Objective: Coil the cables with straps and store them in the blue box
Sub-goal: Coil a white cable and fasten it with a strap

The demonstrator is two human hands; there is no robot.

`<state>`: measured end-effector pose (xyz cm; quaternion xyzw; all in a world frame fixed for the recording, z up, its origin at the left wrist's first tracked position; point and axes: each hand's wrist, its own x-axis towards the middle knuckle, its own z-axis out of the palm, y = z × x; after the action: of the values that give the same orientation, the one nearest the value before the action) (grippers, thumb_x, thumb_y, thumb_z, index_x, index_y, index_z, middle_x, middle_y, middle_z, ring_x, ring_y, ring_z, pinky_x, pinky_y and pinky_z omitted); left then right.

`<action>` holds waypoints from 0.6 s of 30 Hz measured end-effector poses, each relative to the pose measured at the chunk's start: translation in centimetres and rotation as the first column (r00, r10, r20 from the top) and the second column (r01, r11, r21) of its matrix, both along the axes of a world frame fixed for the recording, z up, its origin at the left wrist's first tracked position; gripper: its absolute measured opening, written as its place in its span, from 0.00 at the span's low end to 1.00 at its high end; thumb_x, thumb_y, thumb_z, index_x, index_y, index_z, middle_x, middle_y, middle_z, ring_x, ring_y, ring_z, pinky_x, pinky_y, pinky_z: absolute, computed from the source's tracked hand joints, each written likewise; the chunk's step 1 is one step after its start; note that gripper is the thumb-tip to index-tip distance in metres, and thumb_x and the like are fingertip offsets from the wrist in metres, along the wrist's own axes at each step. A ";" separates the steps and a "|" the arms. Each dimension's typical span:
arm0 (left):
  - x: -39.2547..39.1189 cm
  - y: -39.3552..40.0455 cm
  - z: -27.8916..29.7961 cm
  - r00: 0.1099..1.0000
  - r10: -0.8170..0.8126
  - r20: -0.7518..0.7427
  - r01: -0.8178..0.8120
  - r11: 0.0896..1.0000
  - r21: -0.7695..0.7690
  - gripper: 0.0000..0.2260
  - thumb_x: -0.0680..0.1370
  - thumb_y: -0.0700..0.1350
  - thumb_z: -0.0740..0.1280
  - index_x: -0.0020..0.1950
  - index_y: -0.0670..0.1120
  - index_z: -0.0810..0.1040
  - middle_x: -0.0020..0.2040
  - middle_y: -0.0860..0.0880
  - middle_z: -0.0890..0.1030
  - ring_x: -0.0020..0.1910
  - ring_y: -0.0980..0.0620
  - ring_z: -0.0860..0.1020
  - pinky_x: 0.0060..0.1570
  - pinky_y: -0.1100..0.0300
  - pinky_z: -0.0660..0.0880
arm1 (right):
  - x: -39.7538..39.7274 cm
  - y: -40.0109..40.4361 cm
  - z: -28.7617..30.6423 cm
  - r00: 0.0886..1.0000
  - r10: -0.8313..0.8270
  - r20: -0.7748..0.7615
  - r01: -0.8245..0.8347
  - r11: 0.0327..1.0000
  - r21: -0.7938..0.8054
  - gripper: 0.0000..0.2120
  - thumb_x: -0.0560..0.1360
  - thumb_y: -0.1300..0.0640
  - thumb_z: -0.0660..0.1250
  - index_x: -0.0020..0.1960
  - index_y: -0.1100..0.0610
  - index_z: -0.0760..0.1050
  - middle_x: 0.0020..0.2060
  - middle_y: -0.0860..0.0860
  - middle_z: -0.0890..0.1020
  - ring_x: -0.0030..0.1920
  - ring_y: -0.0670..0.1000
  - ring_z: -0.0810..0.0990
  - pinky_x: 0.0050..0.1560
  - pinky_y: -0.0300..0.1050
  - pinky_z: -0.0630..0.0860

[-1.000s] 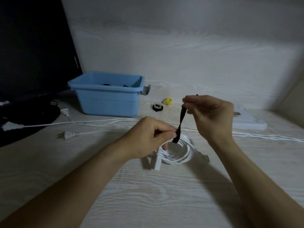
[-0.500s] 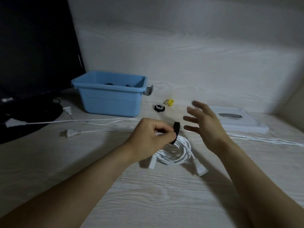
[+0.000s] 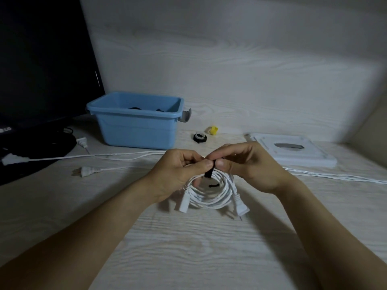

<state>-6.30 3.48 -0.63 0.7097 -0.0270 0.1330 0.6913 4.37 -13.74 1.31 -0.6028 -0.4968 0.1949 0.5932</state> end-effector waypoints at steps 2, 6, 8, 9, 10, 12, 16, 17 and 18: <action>-0.1 -0.1 0.1 1.000 -0.001 -0.019 0.000 1.000 -0.017 0.07 0.67 0.46 0.74 0.38 0.43 0.83 0.33 0.45 0.81 0.28 0.53 0.76 0.29 0.64 0.73 | 0.1 -0.1 0.0 1.000 -0.014 0.006 0.014 0.999 -0.030 0.12 0.74 0.64 0.68 0.57 0.65 0.81 0.50 0.60 0.85 0.54 0.58 0.84 0.55 0.45 0.78; -0.4 -0.2 0.4 0.999 -0.007 -0.052 0.006 0.999 -0.031 0.05 0.69 0.45 0.72 0.35 0.44 0.82 0.31 0.49 0.81 0.28 0.55 0.77 0.28 0.66 0.73 | 0.2 0.1 -0.2 0.991 -0.111 0.075 0.112 0.994 -0.006 0.07 0.73 0.62 0.70 0.50 0.63 0.83 0.45 0.58 0.86 0.47 0.58 0.86 0.49 0.47 0.81; -0.5 -0.3 0.6 0.998 -0.027 -0.057 0.024 0.999 -0.046 0.06 0.74 0.41 0.70 0.39 0.40 0.79 0.28 0.51 0.80 0.24 0.58 0.76 0.26 0.67 0.72 | 0.3 0.5 -0.5 0.975 -0.195 0.106 0.190 0.980 0.053 0.05 0.72 0.60 0.72 0.45 0.61 0.83 0.41 0.59 0.86 0.43 0.61 0.85 0.47 0.52 0.82; -0.5 -0.4 0.7 0.998 -0.037 -0.055 0.035 0.998 -0.047 0.06 0.75 0.40 0.69 0.40 0.39 0.78 0.27 0.52 0.80 0.24 0.59 0.75 0.25 0.68 0.71 | 0.2 0.6 -0.6 0.965 -0.236 0.114 0.227 0.970 0.087 0.04 0.71 0.58 0.72 0.44 0.59 0.83 0.40 0.59 0.86 0.41 0.60 0.84 0.45 0.52 0.81; -0.6 -0.4 0.9 0.997 -0.046 -0.054 0.043 0.998 -0.051 0.06 0.75 0.40 0.68 0.40 0.39 0.77 0.27 0.51 0.79 0.23 0.59 0.75 0.25 0.68 0.71 | 0.2 0.9 -0.8 0.957 -0.265 0.118 0.251 0.960 0.120 0.04 0.70 0.58 0.72 0.42 0.58 0.82 0.38 0.59 0.85 0.39 0.58 0.83 0.43 0.51 0.81; -0.8 -0.2 1.3 0.997 -0.055 -0.058 0.052 0.997 -0.050 0.07 0.74 0.42 0.68 0.39 0.39 0.76 0.26 0.51 0.79 0.23 0.59 0.75 0.25 0.68 0.71 | -0.2 1.5 -1.0 0.942 -0.307 0.134 0.283 0.943 0.173 0.03 0.70 0.58 0.73 0.41 0.57 0.81 0.36 0.56 0.85 0.37 0.53 0.83 0.41 0.47 0.81; -1.0 0.5 1.7 0.992 -0.060 -0.108 0.062 0.998 0.009 0.10 0.72 0.48 0.69 0.36 0.43 0.78 0.24 0.49 0.77 0.21 0.56 0.72 0.25 0.65 0.70 | -0.9 2.2 -1.4 0.916 -0.371 0.150 0.334 0.915 0.225 0.04 0.70 0.61 0.75 0.40 0.58 0.79 0.34 0.51 0.84 0.35 0.48 0.83 0.39 0.41 0.80; -0.9 0.7 1.6 0.991 -0.071 -0.110 0.073 0.997 0.014 0.10 0.72 0.50 0.69 0.36 0.44 0.79 0.23 0.48 0.76 0.20 0.55 0.71 0.25 0.64 0.70 | -1.1 2.4 -1.4 0.911 -0.388 0.139 0.349 0.905 0.242 0.05 0.70 0.60 0.75 0.40 0.58 0.79 0.34 0.52 0.84 0.35 0.48 0.83 0.39 0.41 0.80; -1.0 0.6 1.7 0.992 -0.074 -0.105 0.075 0.997 0.006 0.11 0.71 0.51 0.69 0.37 0.43 0.79 0.23 0.47 0.76 0.20 0.54 0.71 0.25 0.64 0.69 | -1.3 2.5 -1.4 0.909 -0.399 0.122 0.358 0.896 0.263 0.05 0.70 0.58 0.74 0.40 0.58 0.79 0.34 0.52 0.84 0.35 0.48 0.83 0.38 0.41 0.79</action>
<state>-7.29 4.11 1.02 0.7177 -0.0179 0.0699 0.6926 3.10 -11.25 -0.11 -0.6280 -0.4387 -0.0376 0.6417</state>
